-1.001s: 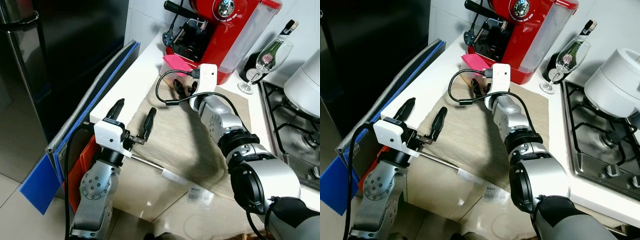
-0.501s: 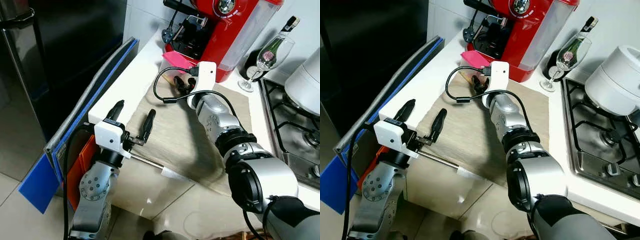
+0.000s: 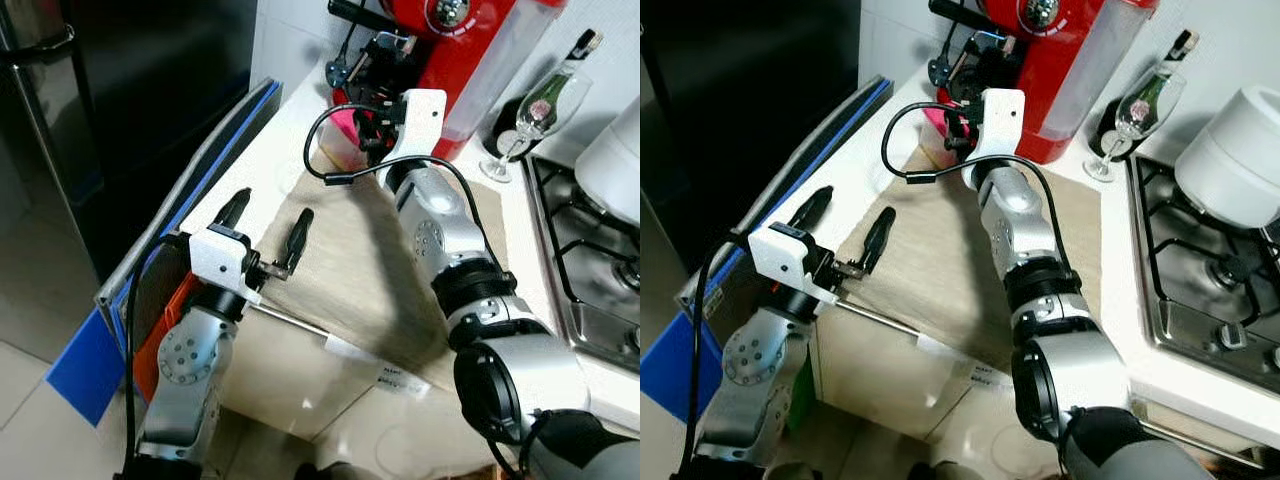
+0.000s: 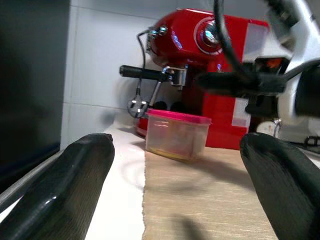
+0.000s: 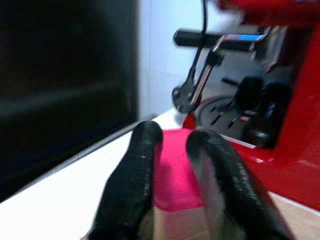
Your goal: Restocking fridge
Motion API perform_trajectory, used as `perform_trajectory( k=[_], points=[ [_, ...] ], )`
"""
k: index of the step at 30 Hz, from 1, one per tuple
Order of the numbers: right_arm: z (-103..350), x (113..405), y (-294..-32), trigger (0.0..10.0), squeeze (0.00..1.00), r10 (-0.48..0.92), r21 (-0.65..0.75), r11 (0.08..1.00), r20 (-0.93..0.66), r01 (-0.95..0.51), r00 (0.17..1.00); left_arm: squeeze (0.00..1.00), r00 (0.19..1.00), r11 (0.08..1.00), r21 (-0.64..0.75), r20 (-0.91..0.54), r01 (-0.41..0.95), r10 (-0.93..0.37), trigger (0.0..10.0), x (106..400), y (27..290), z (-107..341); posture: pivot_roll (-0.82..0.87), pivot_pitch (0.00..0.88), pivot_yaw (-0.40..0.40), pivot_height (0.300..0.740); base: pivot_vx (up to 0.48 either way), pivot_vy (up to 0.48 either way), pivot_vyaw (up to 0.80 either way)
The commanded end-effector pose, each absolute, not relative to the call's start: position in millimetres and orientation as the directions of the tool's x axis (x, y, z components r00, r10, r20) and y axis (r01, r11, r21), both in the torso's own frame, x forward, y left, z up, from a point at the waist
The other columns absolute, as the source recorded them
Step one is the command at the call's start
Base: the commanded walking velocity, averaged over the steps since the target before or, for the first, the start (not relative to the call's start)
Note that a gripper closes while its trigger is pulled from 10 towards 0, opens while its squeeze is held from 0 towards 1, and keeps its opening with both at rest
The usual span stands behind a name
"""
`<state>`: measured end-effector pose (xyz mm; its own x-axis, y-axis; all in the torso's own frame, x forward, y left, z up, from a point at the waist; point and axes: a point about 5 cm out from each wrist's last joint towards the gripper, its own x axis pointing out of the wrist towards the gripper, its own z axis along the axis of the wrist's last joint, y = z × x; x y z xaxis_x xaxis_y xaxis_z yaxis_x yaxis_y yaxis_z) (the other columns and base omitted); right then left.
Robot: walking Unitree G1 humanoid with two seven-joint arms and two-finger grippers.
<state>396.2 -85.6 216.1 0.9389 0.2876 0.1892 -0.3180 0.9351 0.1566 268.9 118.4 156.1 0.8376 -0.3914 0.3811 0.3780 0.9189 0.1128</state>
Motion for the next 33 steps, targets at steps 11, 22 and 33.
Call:
perform_trajectory(
  k=[11,22,33],
  points=[
    [234,368,-133,10.0,1.0,0.107,0.028,0.992,0.332,-0.123,0.937,0.0,0.896,0.961,0.141,0.35,0.238,-0.273,10.0,288,124,165,0.04,0.0,-0.153,0.74,0.0,0.0,0.0],
    [201,324,-168,10.0,1.0,-0.039,-0.013,0.999,0.352,0.047,0.935,0.0,0.833,0.978,0.125,0.513,0.167,-0.208,10.0,299,125,226,0.02,0.0,-0.1,0.74,0.0,0.0,0.0],
    [200,327,-154,10.0,1.0,0.013,-0.03,1.0,0.359,-0.003,0.933,0.0,0.843,0.966,0.156,0.473,0.205,-0.255,10.0,311,118,225,0.0,0.0,-0.064,0.74,0.0,0.0,0.0]
  ],
)
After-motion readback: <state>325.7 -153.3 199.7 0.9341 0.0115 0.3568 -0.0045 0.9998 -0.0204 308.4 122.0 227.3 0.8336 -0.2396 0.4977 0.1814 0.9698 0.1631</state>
